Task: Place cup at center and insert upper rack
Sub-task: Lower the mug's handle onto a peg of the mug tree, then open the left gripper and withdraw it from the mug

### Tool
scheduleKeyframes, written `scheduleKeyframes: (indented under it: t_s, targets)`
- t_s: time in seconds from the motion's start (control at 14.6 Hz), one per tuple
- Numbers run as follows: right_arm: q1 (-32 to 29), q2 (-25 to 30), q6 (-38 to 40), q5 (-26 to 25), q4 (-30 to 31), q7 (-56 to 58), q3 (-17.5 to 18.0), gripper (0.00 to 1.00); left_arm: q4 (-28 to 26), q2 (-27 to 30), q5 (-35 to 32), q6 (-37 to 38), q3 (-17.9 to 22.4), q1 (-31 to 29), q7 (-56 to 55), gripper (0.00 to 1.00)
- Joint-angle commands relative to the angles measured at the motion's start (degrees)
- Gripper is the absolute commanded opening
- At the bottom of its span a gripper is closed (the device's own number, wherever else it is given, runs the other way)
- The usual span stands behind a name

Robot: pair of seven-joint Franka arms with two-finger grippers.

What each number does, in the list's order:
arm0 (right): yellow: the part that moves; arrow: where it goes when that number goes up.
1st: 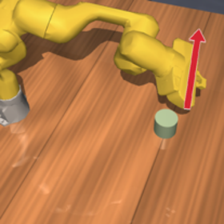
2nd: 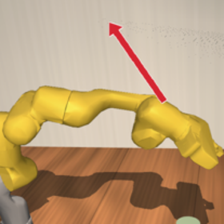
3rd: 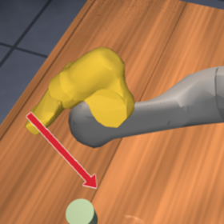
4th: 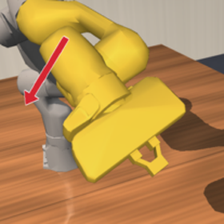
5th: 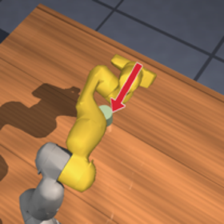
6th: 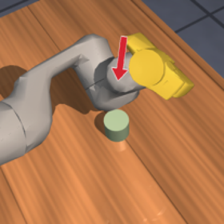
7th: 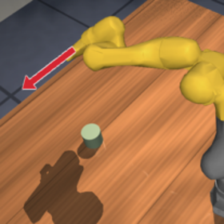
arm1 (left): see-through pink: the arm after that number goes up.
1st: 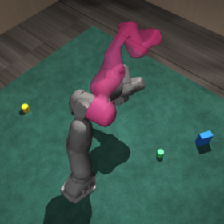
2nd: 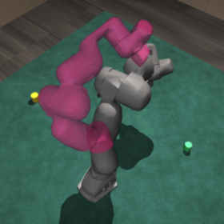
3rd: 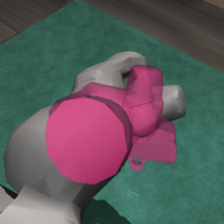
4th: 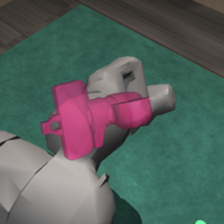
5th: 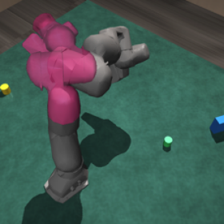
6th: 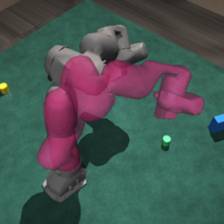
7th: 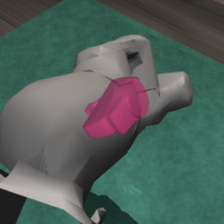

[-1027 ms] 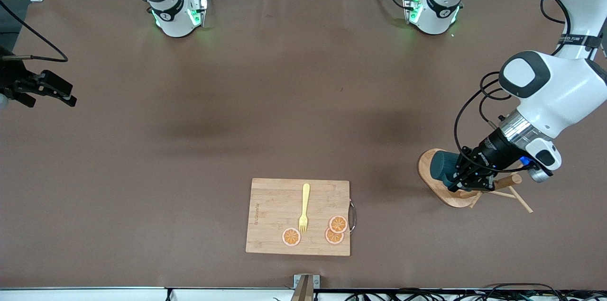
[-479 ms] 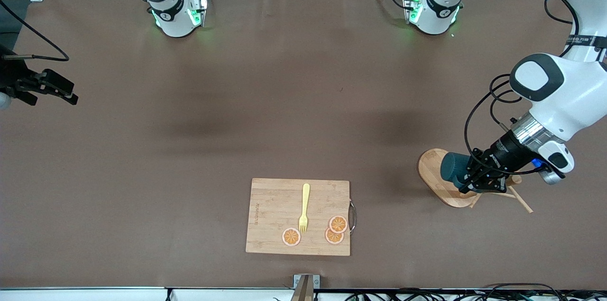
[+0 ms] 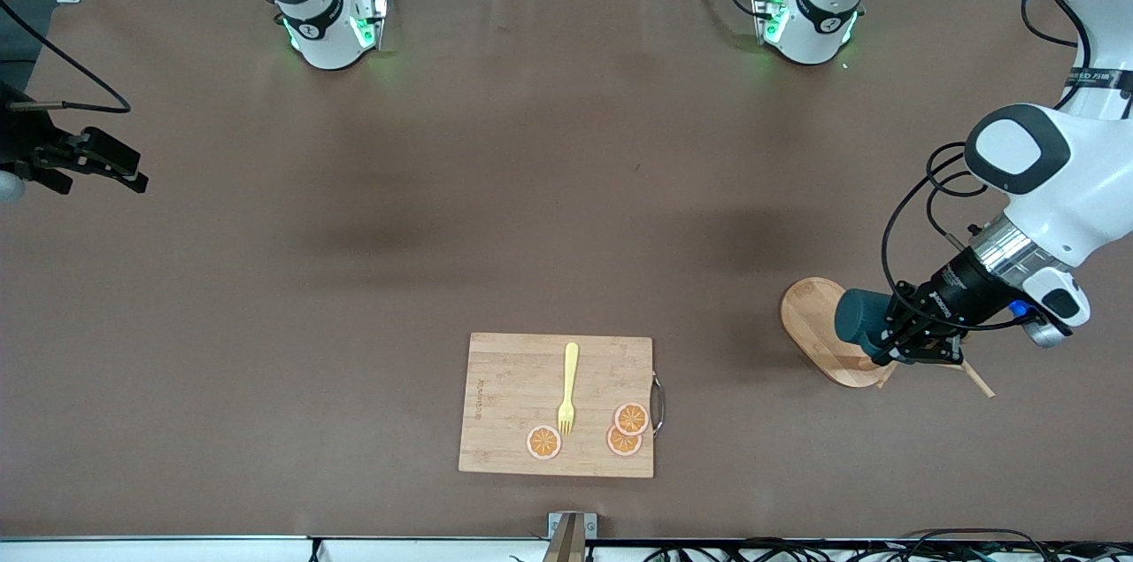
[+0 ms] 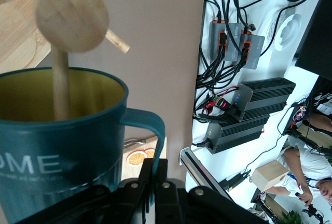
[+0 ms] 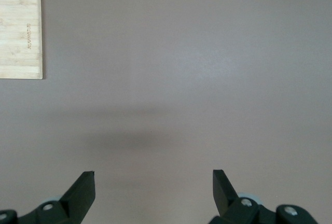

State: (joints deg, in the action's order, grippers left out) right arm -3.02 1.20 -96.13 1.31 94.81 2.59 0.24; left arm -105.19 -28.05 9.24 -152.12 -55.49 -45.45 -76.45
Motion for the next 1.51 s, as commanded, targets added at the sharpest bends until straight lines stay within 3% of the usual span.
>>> scheduleKeyframes:
  t_s: [0.0, 0.48, 0.62, 0.68, 0.75, 0.82, 1.16, 1.44]
  targets:
    - [0.2, 1.3, 0.5, -1.0, 0.6, 0.2, -0.1, 1.0, 1.1, -0.6, 1.5, 1.1, -0.5, -0.6, 1.7, 0.05]
    - [0.1, 1.3, 0.5, -1.0, 0.4, 0.2, -0.1, 1.0, 2.0, -2.2, 1.4, 1.1, -0.4, -1.7, 3.6, 0.06]
    - [0.1, 1.3, 0.5, -1.0, 0.4, 0.2, -0.1, 1.0, 2.0, -2.2, 1.4, 1.1, -0.4, -1.7, 3.7, 0.14]
    - [0.1, 1.3, 0.5, -1.0, 0.4, 0.2, -0.1, 1.0, 2.1, -2.1, 1.4, 1.1, -0.4, -1.7, 3.6, 0.36]
    - [0.1, 1.3, 0.5, -1.0, 0.4, 0.2, -0.1, 1.0, 2.4, -1.8, 1.4, 1.1, -0.5, -1.7, 3.6, 0.76]
    - [0.1, 1.3, 0.5, -1.0, 0.4, 0.2, -0.1, 1.0, 2.6, -1.2, 1.5, 1.1, -0.6, -1.7, 2.9, 1.0]
    - [0.1, 1.3, 0.5, -1.0, 0.4, 0.2, -0.1, 1.0, 2.9, 4.0, 0.7, 1.7, -0.9, -1.7, 2.7, 1.0]
    - [0.1, 1.3, 0.5, -1.0, 0.4, 0.2, -0.1, 1.0, 3.5, 13.3, -1.0, 10.2, -0.7, -1.7, 6.2, 1.0]
